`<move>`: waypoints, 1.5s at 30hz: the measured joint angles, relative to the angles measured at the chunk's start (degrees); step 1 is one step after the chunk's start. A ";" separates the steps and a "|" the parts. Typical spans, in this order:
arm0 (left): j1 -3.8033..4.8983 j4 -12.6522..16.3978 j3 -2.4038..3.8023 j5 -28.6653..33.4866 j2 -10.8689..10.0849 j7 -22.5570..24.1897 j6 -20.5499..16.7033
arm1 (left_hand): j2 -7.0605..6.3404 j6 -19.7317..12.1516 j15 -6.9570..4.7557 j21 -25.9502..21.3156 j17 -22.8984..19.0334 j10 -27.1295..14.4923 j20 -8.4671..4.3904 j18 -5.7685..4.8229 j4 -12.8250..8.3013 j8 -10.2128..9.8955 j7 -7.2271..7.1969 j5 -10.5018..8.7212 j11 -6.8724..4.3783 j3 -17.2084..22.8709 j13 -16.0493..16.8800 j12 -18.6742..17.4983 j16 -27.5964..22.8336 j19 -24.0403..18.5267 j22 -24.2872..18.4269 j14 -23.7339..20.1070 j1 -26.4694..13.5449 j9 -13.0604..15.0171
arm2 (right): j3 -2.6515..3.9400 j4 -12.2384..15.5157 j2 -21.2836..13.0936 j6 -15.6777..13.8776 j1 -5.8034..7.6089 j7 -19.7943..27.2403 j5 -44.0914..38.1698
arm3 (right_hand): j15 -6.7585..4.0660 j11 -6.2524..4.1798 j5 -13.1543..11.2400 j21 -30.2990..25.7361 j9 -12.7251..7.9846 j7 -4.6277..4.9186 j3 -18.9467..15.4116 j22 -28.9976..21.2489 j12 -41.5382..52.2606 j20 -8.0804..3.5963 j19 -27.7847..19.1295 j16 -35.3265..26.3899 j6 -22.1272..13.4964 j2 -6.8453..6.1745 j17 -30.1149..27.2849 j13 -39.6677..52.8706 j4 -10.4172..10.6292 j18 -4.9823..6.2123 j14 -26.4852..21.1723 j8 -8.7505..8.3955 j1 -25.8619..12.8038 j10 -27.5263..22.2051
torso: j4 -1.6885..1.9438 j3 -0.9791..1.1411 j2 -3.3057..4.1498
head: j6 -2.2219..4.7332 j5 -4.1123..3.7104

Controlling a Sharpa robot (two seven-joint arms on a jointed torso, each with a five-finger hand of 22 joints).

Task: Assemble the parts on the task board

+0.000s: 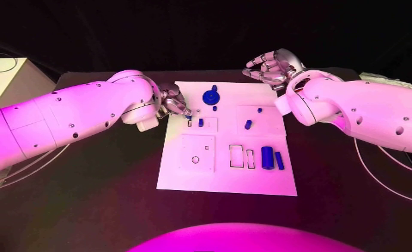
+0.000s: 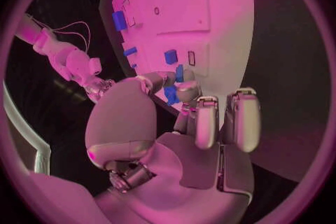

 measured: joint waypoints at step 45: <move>-1.36 0.61 -0.85 -5.00 1.04 -2.18 -0.15 | -0.02 0.08 -0.19 0.00 0.00 -0.02 0.00 0.00 -0.97 0.12 -0.09 -0.13 0.02 0.97 -0.39 0.00 0.00 -0.01 0.03 -0.20 -0.01 0.88 | 0.00 0.08 -0.20 0.11 -0.02 0.08 -0.49 | 0.00 0.01 0.00 0.00 -0.06 0.00 0.24 -0.03 0.00 0.00 0.00 0.00 0.00 0.00 0.00 0.01 0.24 0.00 0.00 0.00 0.00 0.01 | 0.03 0.03 -0.01 | -1.32 0.20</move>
